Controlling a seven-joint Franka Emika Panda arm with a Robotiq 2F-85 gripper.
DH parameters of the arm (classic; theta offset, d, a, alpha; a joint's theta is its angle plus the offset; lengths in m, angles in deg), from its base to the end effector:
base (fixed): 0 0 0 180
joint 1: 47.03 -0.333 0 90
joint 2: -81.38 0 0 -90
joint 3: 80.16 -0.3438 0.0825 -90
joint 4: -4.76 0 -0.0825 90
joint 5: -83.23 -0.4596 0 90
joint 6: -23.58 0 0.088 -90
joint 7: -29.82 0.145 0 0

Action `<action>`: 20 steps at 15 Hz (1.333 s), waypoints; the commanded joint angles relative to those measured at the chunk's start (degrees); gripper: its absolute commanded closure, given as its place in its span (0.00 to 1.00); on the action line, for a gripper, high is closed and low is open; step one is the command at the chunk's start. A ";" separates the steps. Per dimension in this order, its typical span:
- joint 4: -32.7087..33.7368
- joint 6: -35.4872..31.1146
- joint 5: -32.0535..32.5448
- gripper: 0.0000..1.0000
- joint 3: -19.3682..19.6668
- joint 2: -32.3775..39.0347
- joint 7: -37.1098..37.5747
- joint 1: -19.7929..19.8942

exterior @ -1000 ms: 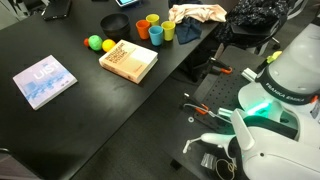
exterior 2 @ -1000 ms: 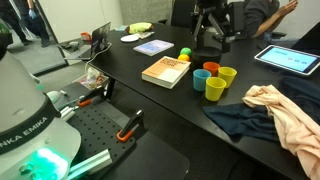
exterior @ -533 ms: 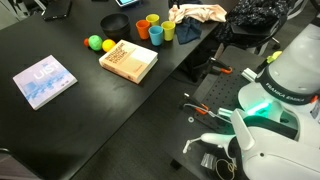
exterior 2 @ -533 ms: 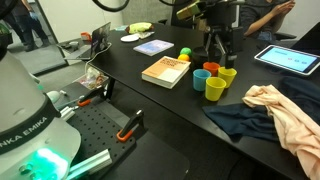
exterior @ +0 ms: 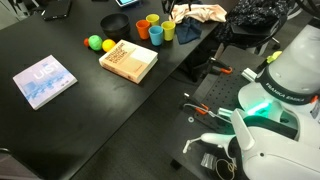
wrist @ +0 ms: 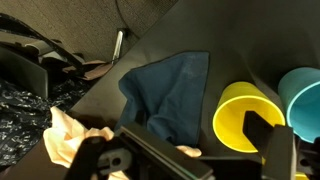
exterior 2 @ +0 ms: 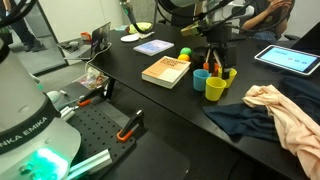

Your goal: Stack up the cups on the table

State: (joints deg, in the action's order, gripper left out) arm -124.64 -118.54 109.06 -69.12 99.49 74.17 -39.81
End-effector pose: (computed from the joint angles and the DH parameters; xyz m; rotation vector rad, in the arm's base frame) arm 0.5449 -0.1950 0.1432 2.6323 -0.9823 -0.0309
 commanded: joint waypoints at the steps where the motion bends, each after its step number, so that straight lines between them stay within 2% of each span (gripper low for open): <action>1: 3.45 -1.70 -1.49 0.00 2.50 4.58 1.03 -2.33; 8: 6.14 -6.57 -8.41 0.00 4.52 10.03 -0.03 -2.44; 15: 7.69 -10.13 -13.98 0.00 4.84 13.94 -1.71 -2.80; 16: 7.81 -10.23 -14.74 0.25 4.73 14.25 -2.17 -2.73; 17: 7.91 -10.28 -15.24 0.26 4.76 14.47 -2.48 -2.84; 20: 8.10 -10.02 -16.78 0.49 4.85 14.72 -3.32 -2.99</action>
State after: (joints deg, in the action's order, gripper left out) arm -117.65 -127.77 94.82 -65.39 113.38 73.03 -41.69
